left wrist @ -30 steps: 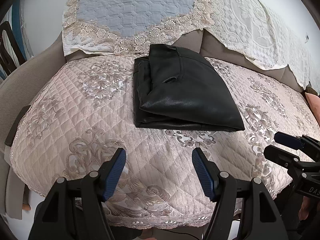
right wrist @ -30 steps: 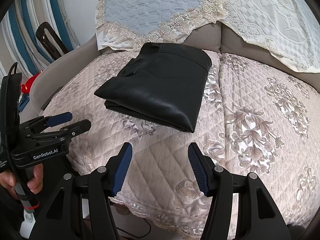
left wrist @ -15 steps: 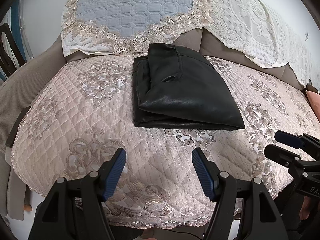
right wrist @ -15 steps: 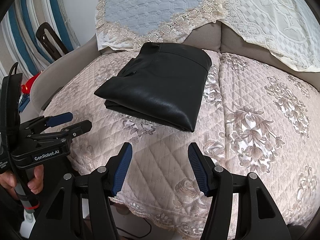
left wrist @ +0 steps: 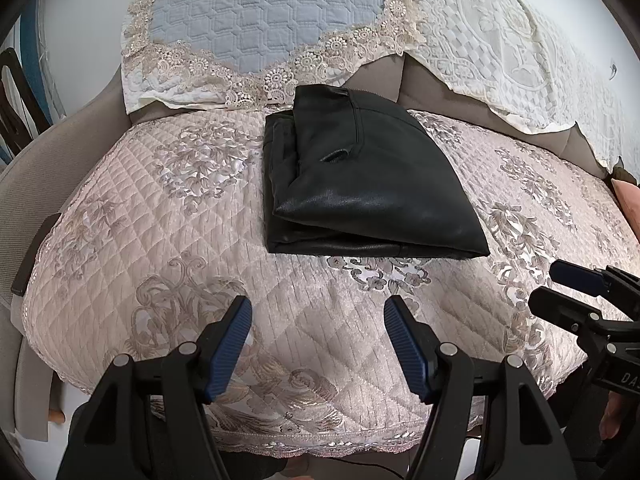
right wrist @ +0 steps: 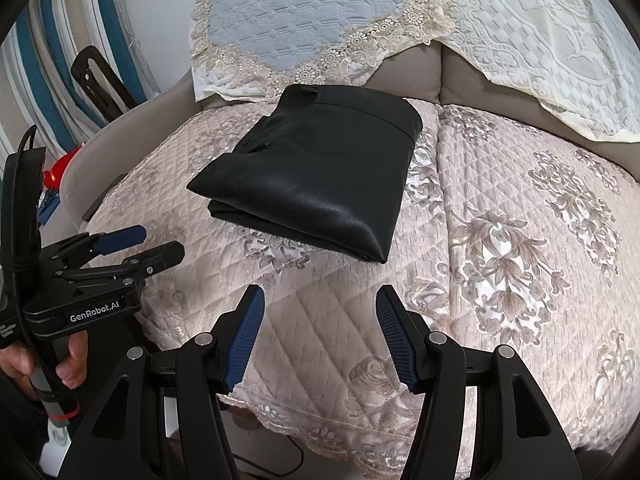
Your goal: Fold large clothes
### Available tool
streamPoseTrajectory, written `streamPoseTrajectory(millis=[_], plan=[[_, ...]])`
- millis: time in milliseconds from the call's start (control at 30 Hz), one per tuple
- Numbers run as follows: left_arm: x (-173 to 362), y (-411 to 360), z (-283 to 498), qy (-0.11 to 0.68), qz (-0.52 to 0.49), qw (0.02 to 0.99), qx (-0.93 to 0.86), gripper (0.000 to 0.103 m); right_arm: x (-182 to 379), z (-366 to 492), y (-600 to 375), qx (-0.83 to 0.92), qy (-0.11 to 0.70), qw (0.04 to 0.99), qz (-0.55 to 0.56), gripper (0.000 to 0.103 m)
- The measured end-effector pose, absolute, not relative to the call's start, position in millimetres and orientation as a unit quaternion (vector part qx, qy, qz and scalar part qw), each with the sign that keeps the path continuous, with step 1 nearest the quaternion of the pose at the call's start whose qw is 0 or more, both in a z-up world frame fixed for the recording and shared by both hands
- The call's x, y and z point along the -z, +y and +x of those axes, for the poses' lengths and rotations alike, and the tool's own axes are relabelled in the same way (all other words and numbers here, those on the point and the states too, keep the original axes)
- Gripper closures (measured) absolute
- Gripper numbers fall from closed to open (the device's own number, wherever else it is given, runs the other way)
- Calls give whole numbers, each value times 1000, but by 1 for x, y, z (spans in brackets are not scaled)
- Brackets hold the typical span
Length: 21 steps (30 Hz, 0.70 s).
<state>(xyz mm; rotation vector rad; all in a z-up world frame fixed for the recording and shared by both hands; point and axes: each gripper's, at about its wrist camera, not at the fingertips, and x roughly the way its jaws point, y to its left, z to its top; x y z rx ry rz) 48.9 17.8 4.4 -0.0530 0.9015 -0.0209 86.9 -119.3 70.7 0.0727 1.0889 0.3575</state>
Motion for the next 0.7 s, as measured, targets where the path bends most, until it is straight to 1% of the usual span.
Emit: streamPoseTrajectory(millis=[700], plan=[[2, 15, 52, 445, -16, 895, 21, 33, -69, 87, -119, -169, 515, 839, 37, 44]])
